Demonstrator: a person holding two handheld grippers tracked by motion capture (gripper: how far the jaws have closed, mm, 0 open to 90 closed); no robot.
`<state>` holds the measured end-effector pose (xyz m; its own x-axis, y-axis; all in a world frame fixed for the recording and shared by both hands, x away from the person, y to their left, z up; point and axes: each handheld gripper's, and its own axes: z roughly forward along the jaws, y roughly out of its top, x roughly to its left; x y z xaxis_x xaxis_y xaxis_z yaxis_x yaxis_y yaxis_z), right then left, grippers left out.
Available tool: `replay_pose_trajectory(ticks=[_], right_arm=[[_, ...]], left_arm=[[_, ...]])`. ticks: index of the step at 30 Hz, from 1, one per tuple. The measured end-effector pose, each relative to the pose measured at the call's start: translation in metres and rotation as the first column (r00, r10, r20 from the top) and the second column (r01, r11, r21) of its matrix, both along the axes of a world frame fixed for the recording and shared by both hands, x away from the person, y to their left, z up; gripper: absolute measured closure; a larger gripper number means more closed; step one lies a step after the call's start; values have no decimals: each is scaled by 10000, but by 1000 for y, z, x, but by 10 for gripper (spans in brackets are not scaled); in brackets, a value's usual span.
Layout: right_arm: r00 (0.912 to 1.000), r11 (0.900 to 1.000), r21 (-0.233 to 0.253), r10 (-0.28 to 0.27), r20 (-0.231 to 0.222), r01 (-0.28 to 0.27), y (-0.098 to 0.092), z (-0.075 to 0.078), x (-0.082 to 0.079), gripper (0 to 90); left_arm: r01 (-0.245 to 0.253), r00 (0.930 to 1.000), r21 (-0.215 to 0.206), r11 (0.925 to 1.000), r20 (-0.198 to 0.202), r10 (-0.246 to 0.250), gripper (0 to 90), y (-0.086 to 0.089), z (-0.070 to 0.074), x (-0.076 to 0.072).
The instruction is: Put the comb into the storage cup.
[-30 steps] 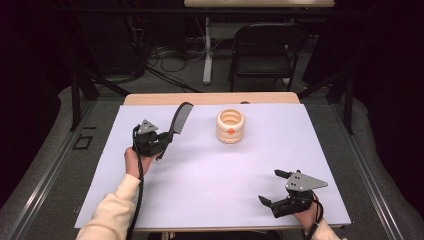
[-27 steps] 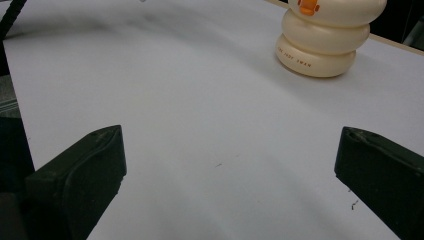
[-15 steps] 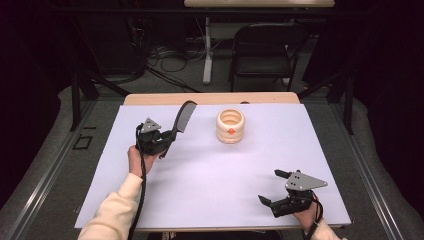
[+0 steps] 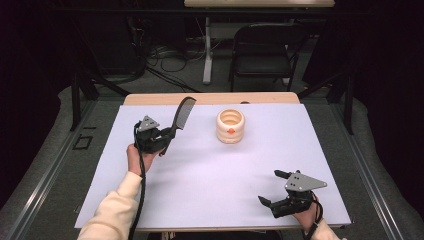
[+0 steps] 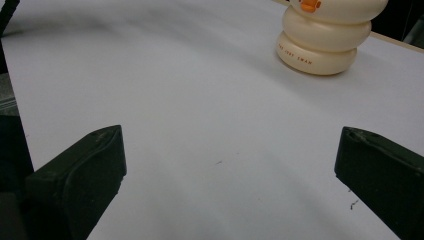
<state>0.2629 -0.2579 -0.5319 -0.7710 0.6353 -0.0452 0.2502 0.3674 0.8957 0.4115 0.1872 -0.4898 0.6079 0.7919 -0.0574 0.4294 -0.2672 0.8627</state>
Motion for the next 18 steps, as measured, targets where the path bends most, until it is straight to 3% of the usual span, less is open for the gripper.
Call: replay_pose_trajectory(ticks=[9,18], right_arm=[[10000,10000,-1,33,76,-33,2,1,0,0],[9998,9998,94,183,112,-184,5,0,-1,0]], left_arm=[[211,9998,-285,9994,45,-210,717,-5,4,4],[447,9990,-428,9981,112,-442,717,-21,8,11]])
